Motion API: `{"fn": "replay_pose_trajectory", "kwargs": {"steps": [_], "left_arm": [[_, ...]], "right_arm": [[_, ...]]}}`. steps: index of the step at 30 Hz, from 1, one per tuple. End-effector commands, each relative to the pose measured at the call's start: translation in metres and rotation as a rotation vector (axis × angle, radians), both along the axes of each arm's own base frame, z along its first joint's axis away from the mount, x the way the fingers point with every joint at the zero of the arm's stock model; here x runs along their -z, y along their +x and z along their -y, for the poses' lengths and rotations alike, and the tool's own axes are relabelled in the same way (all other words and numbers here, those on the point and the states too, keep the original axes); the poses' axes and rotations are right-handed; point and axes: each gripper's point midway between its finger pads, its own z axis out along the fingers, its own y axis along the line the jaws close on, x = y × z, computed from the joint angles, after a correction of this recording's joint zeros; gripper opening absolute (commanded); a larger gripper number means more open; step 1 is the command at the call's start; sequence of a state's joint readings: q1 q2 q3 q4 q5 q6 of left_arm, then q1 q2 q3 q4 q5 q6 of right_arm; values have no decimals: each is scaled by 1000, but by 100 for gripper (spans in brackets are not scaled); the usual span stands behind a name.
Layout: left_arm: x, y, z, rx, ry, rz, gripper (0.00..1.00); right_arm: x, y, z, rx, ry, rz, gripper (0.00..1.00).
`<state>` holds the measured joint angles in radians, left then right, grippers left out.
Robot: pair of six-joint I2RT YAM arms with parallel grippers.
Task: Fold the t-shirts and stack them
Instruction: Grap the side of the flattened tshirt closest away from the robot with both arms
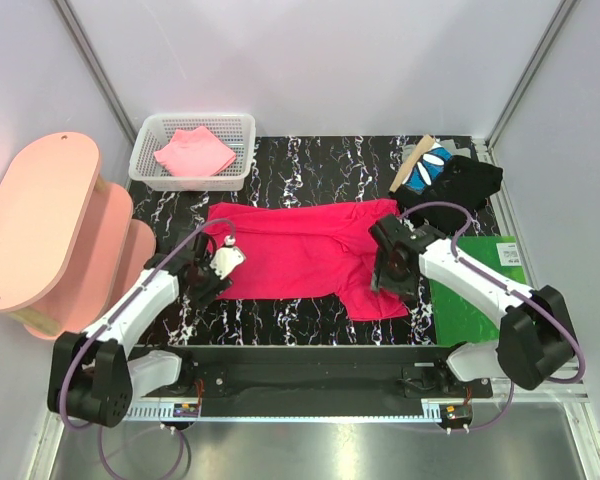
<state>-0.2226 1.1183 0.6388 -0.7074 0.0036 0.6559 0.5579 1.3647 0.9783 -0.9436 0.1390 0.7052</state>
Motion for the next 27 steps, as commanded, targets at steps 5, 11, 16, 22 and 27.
{"fn": "replay_pose_trajectory", "kwargs": {"steps": [5,11,16,22,27], "left_arm": [[0,22,12,28,-22,-4,64],[6,31,10,34,3,-7,64],[15,39,5,34,46,-9,64],[25,39,6,37,45,-36,65],[31,41,7,41,44,-44,65]], "right_arm": [[18,-45,-2,60,16,-101,64],[37,-41,-3,37,-25,-120,64],[45,-25,-3,26,-91,-118,64],[52,-14,-6,30,-111,-105,64],[58,-7,-12,29,-108,-107,60]]}}
